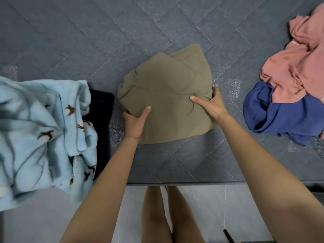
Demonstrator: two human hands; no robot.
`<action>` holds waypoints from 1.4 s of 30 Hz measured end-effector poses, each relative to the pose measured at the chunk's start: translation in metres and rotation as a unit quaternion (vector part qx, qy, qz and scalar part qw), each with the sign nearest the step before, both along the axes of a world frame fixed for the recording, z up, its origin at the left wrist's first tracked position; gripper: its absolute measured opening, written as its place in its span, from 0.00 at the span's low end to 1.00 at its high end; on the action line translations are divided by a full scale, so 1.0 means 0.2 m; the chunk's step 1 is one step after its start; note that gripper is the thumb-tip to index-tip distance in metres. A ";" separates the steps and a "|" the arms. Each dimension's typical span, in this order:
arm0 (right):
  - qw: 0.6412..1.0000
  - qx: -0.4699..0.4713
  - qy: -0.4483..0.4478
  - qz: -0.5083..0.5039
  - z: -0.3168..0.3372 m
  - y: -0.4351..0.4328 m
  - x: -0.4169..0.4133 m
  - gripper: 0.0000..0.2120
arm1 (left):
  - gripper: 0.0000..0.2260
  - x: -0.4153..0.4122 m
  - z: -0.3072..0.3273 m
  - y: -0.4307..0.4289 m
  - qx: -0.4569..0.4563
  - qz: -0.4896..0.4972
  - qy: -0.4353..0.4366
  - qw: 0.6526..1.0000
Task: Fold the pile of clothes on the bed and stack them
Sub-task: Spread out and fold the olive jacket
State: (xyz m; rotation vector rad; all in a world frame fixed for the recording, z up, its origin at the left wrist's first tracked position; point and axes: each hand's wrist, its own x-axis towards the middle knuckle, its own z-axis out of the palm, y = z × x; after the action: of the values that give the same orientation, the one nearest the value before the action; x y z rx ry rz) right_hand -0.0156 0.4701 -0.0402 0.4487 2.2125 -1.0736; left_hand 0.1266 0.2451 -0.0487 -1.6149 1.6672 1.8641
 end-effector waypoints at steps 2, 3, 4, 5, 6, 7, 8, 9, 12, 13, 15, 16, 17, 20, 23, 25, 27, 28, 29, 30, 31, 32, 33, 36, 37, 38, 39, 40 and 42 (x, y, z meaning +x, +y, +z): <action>0.995 -0.064 -0.067 -0.034 0.04 0.00 0.02 0.39 | 0.37 0.01 0.00 -0.03 0.035 -0.019 0.009 0.999; 0.990 -0.086 -0.102 -0.040 0.07 0.00 0.03 0.34 | 0.35 0.01 0.01 -0.04 0.048 -0.037 0.018 0.998; 0.984 -0.101 -0.135 -0.047 0.09 0.00 0.05 0.29 | 0.34 0.02 0.02 -0.04 0.053 -0.057 0.028 0.997; 0.978 -0.113 -0.165 -0.060 0.12 0.00 0.08 0.28 | 0.33 0.03 0.04 -0.04 0.047 -0.075 0.036 0.995; 0.973 -0.121 -0.182 -0.072 0.15 0.00 0.11 0.28 | 0.31 0.04 0.07 -0.04 0.036 -0.089 0.048 0.994; 0.971 -0.128 -0.187 -0.083 0.17 0.01 0.13 0.27 | 0.30 0.05 0.10 -0.04 0.025 -0.097 0.061 0.993; 0.969 -0.137 -0.185 -0.093 0.21 0.01 0.16 0.25 | 0.29 0.07 0.14 -0.04 0.017 -0.102 0.076 0.992; 0.967 -0.146 -0.182 -0.102 0.27 0.01 0.19 0.21 | 0.29 0.09 0.19 -0.04 0.010 -0.102 0.085 0.991; 0.965 -0.169 -0.162 -0.115 0.50 0.01 0.25 0.12 | 0.30 0.13 0.39 -0.03 0.007 -0.104 0.107 0.989; 0.966 -0.172 -0.150 -0.119 0.59 0.00 0.27 0.11 | 0.30 0.14 0.49 -0.02 0.003 -0.104 0.115 0.988; 0.969 -0.177 -0.115 -0.125 0.77 -0.01 0.30 0.11 | 0.30 0.16 0.67 -0.01 -0.008 -0.094 0.134 0.986; 0.972 -0.179 -0.096 -0.122 0.86 -0.02 0.31 0.12 | 0.30 0.18 0.76 0.01 -0.013 -0.088 0.146 0.985; 0.973 -0.181 -0.077 -0.121 0.96 -0.03 0.33 0.12 | 0.30 0.19 0.87 0.02 -0.019 -0.084 0.151 0.985; 0.974 -0.197 -0.019 -0.110 1.23 -0.05 0.40 0.11 | 0.30 0.26 1.14 0.02 -0.057 -0.060 0.171 0.982; 0.972 -0.211 0.033 -0.101 1.47 -0.06 0.48 0.10 | 0.29 0.34 1.37 0.01 -0.105 -0.022 0.192 0.976; 0.968 -0.221 0.065 -0.098 1.63 -0.06 0.54 0.08 | 0.29 0.41 1.52 0.00 -0.113 0.001 0.202 0.973; 0.964 -0.230 0.089 -0.095 1.73 -0.07 0.58 0.08 | 0.29 0.47 1.63 0.00 -0.107 0.017 0.217 0.970; 0.963 -0.235 0.096 -0.094 1.78 -0.08 0.60 0.07 | 0.29 0.50 1.68 0.00 -0.107 0.022 0.225 0.968; 0.962 -0.238 0.101 -0.093 1.82 -0.09 0.63 0.07 | 0.28 0.52 1.73 -0.01 -0.105 0.027 0.230 0.967; 0.960 -0.241 0.106 -0.091 1.86 -0.11 0.65 0.07 | 0.27 0.55 1.77 -0.02 -0.105 0.034 0.234 0.966; 0.959 -0.244 0.111 -0.091 1.89 -0.12 0.67 0.07 | 0.26 0.57 1.82 -0.03 -0.106 0.037 0.241 0.964; 0.958 -0.247 0.115 -0.090 1.92 -0.13 0.69 0.07 | 0.25 0.59 1.85 -0.05 -0.112 0.040 0.249 0.961; 0.957 -0.251 0.119 -0.088 1.95 -0.15 0.71 0.07 | 0.24 0.61 1.89 -0.07 -0.118 0.038 0.255 0.959; 0.957 -0.252 0.123 -0.080 2.00 -0.21 0.75 0.08 | 0.23 0.66 1.95 -0.15 -0.128 0.024 0.269 0.954; 0.956 -0.252 0.124 -0.082 2.01 -0.22 0.77 0.08 | 0.23 0.68 1.96 -0.18 -0.130 0.019 0.272 0.953; 0.955 -0.255 0.127 -0.083 2.02 -0.25 0.78 0.08 | 0.23 0.69 1.98 -0.21 -0.128 0.018 0.275 0.953; 0.954 -0.259 0.129 -0.084 2.04 -0.28 0.80 0.08 | 0.22 0.70 1.99 -0.26 -0.129 0.019 0.279 0.952; 0.953 -0.263 0.128 -0.083 2.06 -0.32 0.81 0.08 | 0.20 0.72 2.01 -0.30 -0.127 0.021 0.284 0.950; 0.950 -0.272 0.125 -0.085 2.09 -0.42 0.84 0.07 | 0.17 0.74 2.04 -0.39 -0.127 0.023 0.295 0.947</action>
State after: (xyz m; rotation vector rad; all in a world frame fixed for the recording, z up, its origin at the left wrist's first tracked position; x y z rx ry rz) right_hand 0.1534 0.3864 0.3780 0.2687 1.9831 -1.8502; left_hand 0.2754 0.1661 0.3594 -1.2400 2.1907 2.4065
